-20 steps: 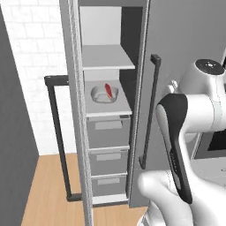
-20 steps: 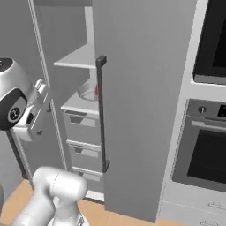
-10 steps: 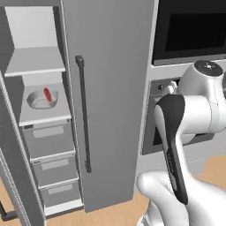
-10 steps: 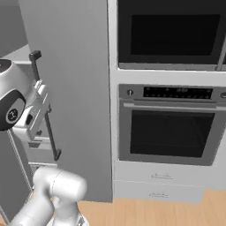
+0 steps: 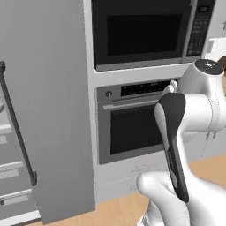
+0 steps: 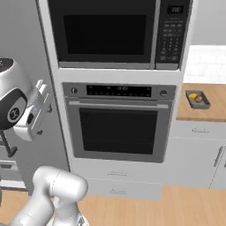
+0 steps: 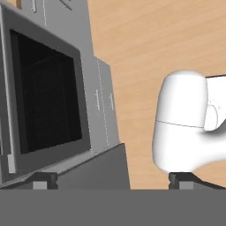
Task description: Take the meat container that has the steak and place it on the second highest rack of the freezer. Then take the vegetable container that has the mushroom and corn and place it on the highest rack of the freezer.
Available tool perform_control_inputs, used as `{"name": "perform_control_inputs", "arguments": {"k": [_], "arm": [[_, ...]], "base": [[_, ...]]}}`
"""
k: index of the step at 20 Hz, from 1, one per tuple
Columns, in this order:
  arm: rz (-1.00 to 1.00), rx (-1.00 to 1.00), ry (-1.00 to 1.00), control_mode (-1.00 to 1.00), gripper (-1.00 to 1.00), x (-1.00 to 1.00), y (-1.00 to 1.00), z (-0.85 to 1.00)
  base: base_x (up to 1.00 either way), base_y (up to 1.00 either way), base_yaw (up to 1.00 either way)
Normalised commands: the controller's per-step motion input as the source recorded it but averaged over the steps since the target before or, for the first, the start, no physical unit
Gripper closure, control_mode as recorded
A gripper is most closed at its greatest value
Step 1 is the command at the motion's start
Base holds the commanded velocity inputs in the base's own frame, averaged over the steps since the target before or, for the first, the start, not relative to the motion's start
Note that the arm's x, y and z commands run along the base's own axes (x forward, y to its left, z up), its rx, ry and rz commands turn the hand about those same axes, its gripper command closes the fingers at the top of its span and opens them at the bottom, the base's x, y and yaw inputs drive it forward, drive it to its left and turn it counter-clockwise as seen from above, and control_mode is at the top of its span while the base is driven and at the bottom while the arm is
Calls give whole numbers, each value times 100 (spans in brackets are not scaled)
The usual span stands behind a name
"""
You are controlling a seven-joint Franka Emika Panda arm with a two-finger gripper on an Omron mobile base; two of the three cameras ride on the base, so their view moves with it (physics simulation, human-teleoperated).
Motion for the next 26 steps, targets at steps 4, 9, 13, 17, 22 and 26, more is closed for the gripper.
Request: {"name": "perform_control_inputs", "arguments": {"k": [4,9,13,17,22,26], "arm": [[0,0,0,100,-100,0,0,0],[0,0,0,100,-100,0,0,0],[0,0,0,100,-100,0,0,0],[0,0,0,100,-100,0,0,0],[0,0,0,100,-100,0,0,0],[0,0,0,100,-100,0,0,0]], "base": [[0,-100,0],[0,-100,0],[0,-100,0],[0,-100,0],[3,-98,0],[28,-62,2]]}}
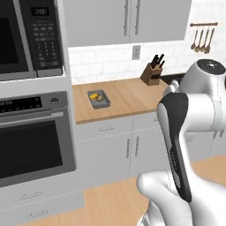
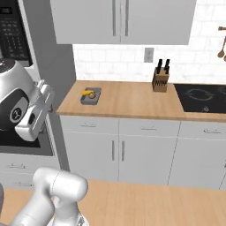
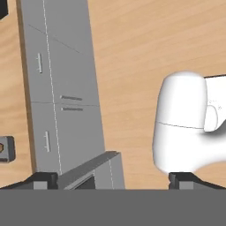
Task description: Take the meat container that has the steak and place it on the second highest rack of the freezer. Then take the vegetable container that has the mushroom and corn and place it on the highest rack of the freezer.
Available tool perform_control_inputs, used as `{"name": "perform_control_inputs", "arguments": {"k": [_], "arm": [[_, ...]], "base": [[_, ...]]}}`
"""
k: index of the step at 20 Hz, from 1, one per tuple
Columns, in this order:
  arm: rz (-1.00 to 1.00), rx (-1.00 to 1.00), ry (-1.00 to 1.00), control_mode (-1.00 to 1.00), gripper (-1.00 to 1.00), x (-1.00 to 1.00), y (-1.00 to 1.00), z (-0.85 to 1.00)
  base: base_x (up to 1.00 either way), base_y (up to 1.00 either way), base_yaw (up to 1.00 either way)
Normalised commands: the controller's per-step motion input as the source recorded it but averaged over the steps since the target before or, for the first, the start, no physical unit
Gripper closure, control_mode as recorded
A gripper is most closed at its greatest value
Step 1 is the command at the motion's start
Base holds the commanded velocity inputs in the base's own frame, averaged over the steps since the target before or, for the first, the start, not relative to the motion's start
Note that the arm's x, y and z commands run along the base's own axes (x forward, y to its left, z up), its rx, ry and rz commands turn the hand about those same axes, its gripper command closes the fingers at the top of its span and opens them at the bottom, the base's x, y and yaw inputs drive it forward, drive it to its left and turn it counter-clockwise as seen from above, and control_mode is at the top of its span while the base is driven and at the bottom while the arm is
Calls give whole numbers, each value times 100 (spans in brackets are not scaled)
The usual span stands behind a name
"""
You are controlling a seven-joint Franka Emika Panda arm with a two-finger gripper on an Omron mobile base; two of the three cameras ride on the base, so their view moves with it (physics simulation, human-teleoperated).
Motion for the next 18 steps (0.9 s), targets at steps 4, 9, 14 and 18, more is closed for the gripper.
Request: {"name": "perform_control_inputs", "arguments": {"k": [4,9,14,18], "arm": [[0,0,0,100,-100,0,0,0],[0,0,0,100,-100,0,0,0],[0,0,0,100,-100,0,0,0],[0,0,0,100,-100,0,0,0]], "base": [[36,-20,3],[49,-6,5],[53,-49,8],[47,-77,10]]}}
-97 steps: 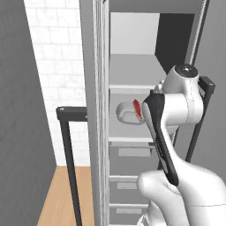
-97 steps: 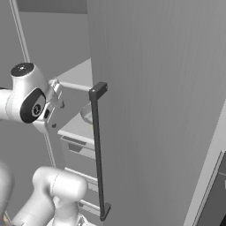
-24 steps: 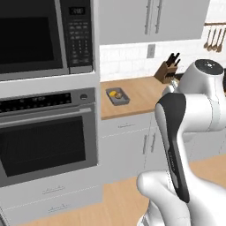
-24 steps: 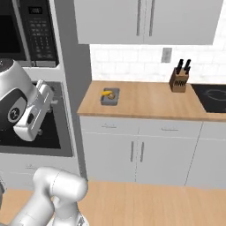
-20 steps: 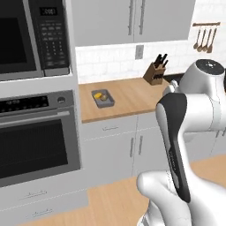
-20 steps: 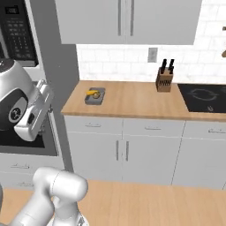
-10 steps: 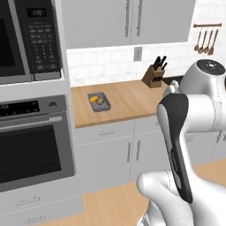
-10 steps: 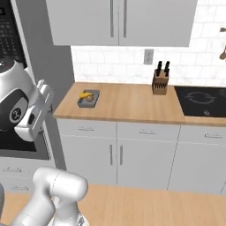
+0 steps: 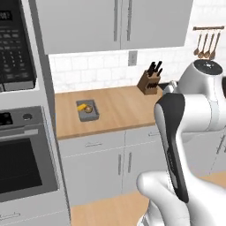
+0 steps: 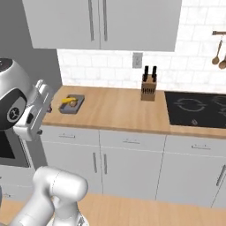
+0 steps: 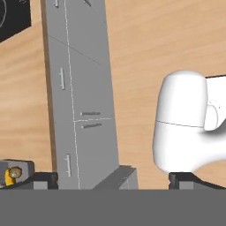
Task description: Take the meat container that has the steak and place it on the second highest rack of the freezer. Then take the vegetable container that has the mushroom and corn and place it on the highest rack of the freezer.
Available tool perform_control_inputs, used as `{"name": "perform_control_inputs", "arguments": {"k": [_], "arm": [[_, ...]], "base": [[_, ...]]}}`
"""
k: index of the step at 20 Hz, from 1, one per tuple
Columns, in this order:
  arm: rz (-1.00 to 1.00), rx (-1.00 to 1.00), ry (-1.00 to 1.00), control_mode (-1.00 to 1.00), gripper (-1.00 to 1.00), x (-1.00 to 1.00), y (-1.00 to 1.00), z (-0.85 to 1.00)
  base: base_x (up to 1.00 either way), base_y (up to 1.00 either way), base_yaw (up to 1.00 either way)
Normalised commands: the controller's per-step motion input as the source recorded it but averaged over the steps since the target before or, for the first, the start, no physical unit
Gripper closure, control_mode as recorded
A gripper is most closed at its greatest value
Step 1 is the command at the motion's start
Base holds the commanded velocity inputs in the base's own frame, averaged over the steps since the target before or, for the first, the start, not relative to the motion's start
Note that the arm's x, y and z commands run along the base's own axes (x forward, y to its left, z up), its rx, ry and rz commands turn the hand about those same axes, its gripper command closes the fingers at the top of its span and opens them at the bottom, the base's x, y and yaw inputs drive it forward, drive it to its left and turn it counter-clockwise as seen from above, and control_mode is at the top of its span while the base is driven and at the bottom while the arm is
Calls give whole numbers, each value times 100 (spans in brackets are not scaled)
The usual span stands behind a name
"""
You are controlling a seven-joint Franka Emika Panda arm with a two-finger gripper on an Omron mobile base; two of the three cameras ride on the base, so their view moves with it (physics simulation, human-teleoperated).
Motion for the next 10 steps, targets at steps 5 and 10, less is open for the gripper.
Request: {"name": "perform_control_inputs", "arguments": {"k": [5,10], "arm": [[0,0,0,100,-100,0,0,0],[0,0,0,100,-100,0,0,0]], "base": [[49,-74,9],[69,-15,4]]}}
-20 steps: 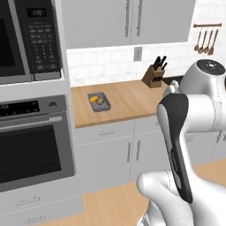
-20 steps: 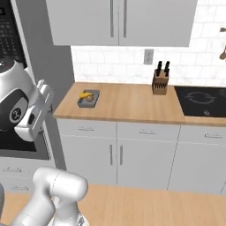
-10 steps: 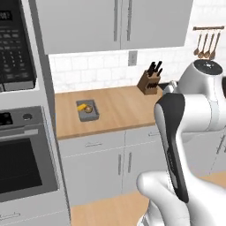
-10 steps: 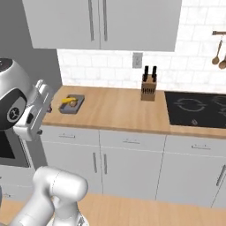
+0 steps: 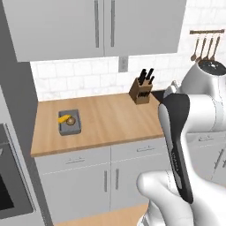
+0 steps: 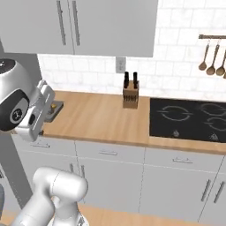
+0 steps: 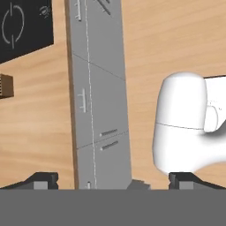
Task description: Take the meat container that has the steak and place it on the second highest rack of the freezer. Then take the vegetable container that has the mushroom and corn and place it on the highest rack of the freezer.
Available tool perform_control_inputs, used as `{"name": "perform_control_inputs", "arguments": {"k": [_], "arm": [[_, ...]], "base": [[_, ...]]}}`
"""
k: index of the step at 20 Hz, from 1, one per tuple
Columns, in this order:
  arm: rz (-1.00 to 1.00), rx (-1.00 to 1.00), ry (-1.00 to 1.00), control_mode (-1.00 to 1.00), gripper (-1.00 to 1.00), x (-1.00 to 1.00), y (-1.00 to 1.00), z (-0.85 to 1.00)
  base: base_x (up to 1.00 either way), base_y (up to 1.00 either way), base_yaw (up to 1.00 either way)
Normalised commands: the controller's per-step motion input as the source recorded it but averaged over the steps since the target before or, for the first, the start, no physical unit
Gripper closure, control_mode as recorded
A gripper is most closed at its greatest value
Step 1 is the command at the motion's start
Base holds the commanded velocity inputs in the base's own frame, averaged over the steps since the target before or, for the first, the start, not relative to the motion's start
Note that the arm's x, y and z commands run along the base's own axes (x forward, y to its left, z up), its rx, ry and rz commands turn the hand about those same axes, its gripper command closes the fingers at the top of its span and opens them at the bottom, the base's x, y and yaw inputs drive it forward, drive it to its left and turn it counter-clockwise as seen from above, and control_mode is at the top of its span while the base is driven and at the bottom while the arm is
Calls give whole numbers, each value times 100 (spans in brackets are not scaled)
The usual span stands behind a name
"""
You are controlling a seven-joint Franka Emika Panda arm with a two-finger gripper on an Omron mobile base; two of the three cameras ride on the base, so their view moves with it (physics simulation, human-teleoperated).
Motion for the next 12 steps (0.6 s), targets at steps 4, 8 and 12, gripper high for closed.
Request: {"name": "perform_control_inputs", "arguments": {"k": [4,8,12], "arm": [[0,0,0,100,-100,0,0,0],[0,0,0,100,-100,0,0,0],[0,0,0,100,-100,0,0,0]], "base": [[74,3,0],[57,22,0],[35,37,1]]}}
